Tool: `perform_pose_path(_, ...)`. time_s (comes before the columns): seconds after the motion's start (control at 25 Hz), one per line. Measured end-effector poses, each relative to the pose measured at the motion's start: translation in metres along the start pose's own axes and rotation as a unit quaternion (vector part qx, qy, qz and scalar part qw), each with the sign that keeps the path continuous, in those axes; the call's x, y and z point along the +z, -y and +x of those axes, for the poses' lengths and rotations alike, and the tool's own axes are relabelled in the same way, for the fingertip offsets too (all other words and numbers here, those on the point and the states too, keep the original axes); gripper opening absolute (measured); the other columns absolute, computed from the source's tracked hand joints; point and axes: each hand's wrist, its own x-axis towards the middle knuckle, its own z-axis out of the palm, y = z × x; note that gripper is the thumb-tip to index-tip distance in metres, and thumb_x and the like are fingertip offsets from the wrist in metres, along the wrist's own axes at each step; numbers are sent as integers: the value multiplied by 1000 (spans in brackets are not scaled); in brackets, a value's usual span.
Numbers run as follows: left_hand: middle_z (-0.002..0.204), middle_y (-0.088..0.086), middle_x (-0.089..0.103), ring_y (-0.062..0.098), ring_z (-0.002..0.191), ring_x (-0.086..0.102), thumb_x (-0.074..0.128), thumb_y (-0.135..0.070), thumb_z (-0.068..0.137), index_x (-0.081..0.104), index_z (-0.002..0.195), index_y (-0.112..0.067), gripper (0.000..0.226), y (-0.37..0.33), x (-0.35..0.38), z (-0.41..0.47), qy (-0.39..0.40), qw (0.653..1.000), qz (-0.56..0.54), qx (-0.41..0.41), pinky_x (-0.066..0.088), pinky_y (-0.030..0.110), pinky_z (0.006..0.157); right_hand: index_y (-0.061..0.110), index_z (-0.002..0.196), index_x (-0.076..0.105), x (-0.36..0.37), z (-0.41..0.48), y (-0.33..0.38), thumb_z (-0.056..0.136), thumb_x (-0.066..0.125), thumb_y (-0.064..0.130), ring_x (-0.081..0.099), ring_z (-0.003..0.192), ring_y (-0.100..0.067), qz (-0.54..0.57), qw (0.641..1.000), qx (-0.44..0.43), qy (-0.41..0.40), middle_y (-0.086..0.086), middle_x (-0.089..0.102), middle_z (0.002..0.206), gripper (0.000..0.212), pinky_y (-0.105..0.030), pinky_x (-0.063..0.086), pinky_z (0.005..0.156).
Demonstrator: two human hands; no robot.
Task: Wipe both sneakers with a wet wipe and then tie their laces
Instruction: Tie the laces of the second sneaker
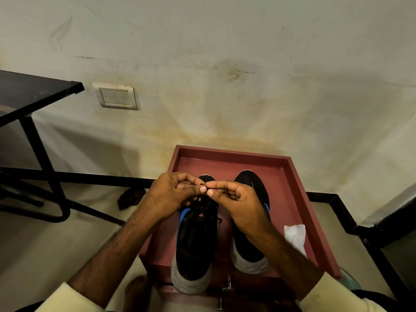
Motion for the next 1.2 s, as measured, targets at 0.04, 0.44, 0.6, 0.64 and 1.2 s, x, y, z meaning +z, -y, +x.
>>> perform_pose_path(0.04, 82, 17, 79, 22, 73, 71, 83, -23, 80, 80, 95, -14, 17, 0, -2, 0, -4, 1000, 0, 1, 57, 29, 69, 12, 111, 79, 0, -1, 1, 93, 76, 4, 79, 101, -18, -6, 1000, -3, 11, -4, 83, 105, 20, -23, 61, 87)
perform_pose_path(0.44, 89, 7, 80, 27, 91, 77, 88, -22, 70, 82, 91, -14, 23, -5, 3, -5, 32, 998, 33, 35, 62, 42, 92, 17, 107, 63, 4, -4, -4, 89, 83, 19, 78, 90, -19, -93, 996, -3, 6, -3, 81, 94, 27, -37, 62, 87)
perform_pose_path(0.6, 73, 10, 76, 20, 70, 75, 88, -30, 70, 81, 86, -17, 21, -4, 5, -2, -10, 999, 50, 11, 63, 24, 69, 17, 110, 62, 7, -9, 1, 89, 83, 11, 76, 92, -10, -131, 990, -38, 30, 1, 79, 96, 30, -24, 60, 82)
perform_pose_path(0.64, 66, 6, 73, 12, 62, 71, 88, -33, 69, 80, 84, -17, 23, -5, 5, -3, -16, 998, 54, 7, 58, 17, 61, 17, 112, 63, 8, -10, 3, 89, 82, 11, 76, 92, -8, -145, 988, -46, 31, 3, 78, 96, 31, -21, 59, 81)
perform_pose_path(1.2, 74, 6, 79, 26, 75, 77, 83, -42, 73, 79, 87, -18, 28, -3, 0, -2, 31, 993, 116, 4, 62, 29, 75, 23, 111, 81, 1, -6, -4, 101, 69, 30, 65, 111, 0, -306, 949, -81, 2, 13, 72, 117, 18, -29, 56, 98)
